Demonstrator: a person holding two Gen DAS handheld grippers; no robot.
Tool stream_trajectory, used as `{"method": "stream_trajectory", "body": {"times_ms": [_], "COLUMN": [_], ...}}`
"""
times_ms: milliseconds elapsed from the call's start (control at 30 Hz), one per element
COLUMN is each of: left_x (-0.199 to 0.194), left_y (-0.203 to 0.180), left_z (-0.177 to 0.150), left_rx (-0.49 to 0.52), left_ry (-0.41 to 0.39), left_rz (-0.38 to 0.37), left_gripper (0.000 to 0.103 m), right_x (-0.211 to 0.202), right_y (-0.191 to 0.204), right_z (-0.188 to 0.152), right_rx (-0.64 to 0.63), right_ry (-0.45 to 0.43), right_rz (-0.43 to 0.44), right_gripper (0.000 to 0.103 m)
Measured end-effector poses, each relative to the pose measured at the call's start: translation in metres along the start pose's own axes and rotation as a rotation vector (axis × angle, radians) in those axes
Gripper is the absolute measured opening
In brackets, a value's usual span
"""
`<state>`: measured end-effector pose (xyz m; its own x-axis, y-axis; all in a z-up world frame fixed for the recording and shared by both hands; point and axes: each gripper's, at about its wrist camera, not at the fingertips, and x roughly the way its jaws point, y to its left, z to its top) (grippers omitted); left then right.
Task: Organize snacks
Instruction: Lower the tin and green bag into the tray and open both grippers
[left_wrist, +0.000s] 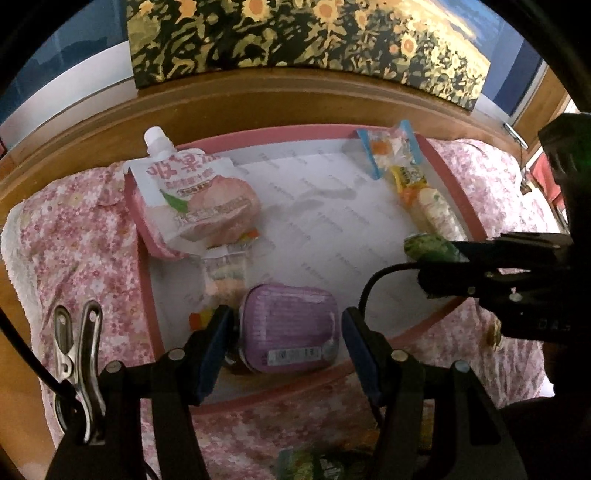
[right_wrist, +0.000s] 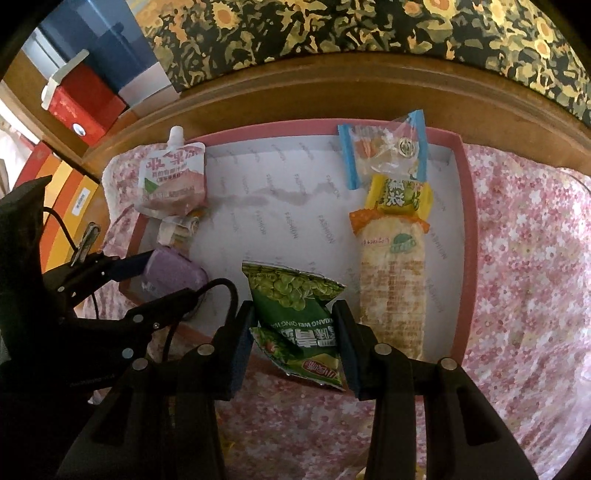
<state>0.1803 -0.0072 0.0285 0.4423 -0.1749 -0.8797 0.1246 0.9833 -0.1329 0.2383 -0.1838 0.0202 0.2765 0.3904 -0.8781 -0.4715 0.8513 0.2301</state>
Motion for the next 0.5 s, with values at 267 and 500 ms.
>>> {"method": "stream_trajectory", "body": {"times_ms": [267,500], "left_x": [-0.002,-0.011], "left_y": [0.002,0.002], "left_z": [0.0,-0.003], "left_rx": [-0.004,-0.015], "left_ry": [0.008,-0.003], "left_rz": [0.011,0.029], "left_gripper": [0.065,0.068], "right_x": [0.003,-0.004], "right_y": [0.005,0.013], "right_z": [-0.002,-0.004], "right_rx": [-0.026,-0.058], "right_ry": [0.0,-0.037], "right_rz": [-0.05,-0.076], "right_gripper": [0.044,0.065]}}
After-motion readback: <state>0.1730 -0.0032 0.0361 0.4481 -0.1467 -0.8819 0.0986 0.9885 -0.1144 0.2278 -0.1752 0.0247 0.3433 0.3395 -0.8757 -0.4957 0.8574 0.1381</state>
